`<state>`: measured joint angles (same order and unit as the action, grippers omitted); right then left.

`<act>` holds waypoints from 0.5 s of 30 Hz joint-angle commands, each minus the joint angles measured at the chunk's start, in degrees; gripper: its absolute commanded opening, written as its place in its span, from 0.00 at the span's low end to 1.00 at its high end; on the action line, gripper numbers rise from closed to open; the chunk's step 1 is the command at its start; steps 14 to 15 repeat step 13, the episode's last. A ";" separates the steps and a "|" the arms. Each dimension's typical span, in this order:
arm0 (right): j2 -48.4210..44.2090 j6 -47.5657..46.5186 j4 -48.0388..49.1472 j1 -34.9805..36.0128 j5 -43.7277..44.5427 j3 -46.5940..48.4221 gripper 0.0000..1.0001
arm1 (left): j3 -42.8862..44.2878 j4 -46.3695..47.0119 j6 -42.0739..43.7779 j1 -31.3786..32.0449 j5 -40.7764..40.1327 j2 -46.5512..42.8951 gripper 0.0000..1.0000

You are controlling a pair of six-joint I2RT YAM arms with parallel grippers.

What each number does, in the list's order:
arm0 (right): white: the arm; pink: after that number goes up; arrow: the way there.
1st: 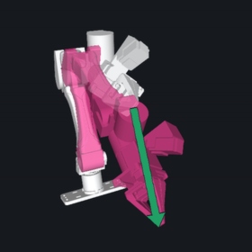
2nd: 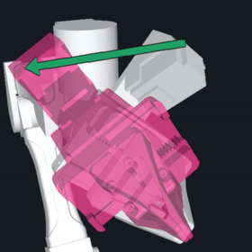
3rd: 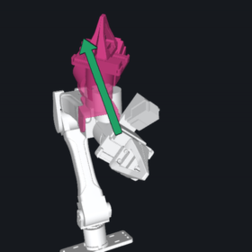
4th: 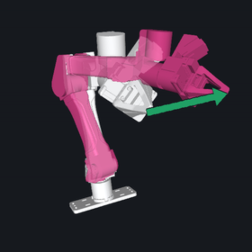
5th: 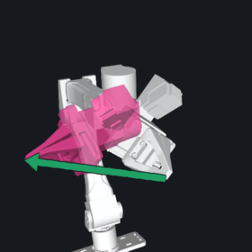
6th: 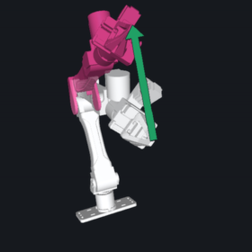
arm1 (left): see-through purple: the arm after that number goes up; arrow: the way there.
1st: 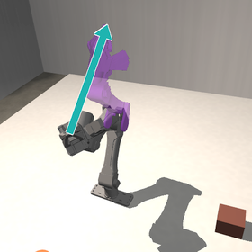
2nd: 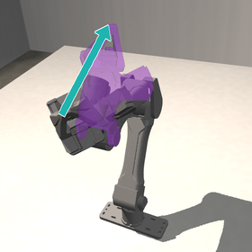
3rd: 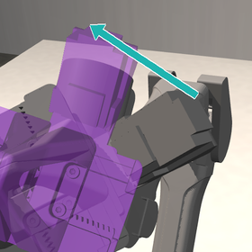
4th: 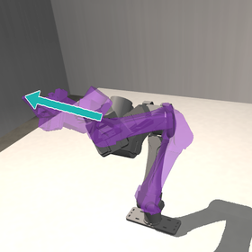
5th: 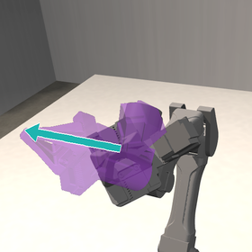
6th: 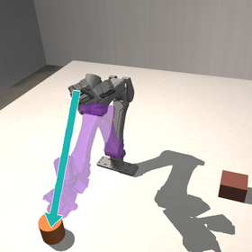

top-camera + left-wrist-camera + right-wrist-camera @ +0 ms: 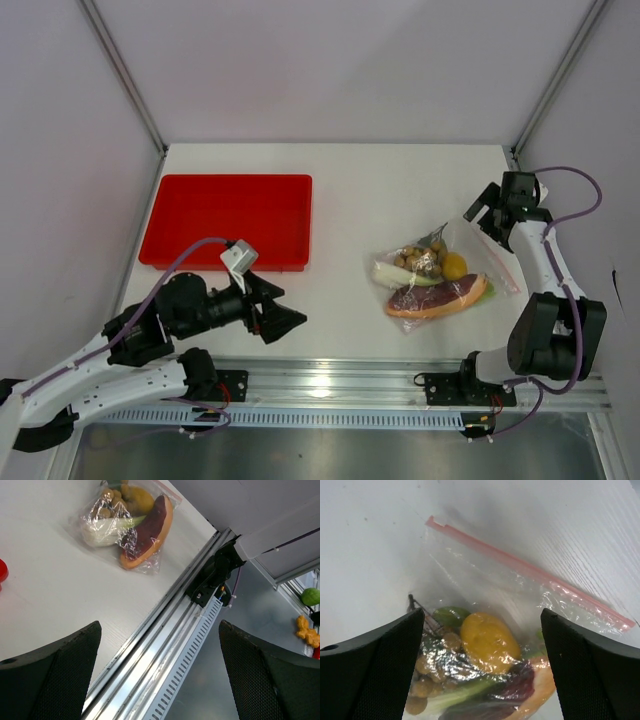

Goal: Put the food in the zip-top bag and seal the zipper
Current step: Reset both arms

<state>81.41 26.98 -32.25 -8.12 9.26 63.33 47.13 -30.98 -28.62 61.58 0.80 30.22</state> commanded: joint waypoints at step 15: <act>-31.55 12.30 -10.24 35.87 4.39 -10.04 0.99 | -12.47 10.30 -12.86 -0.58 -10.31 -9.02 1.00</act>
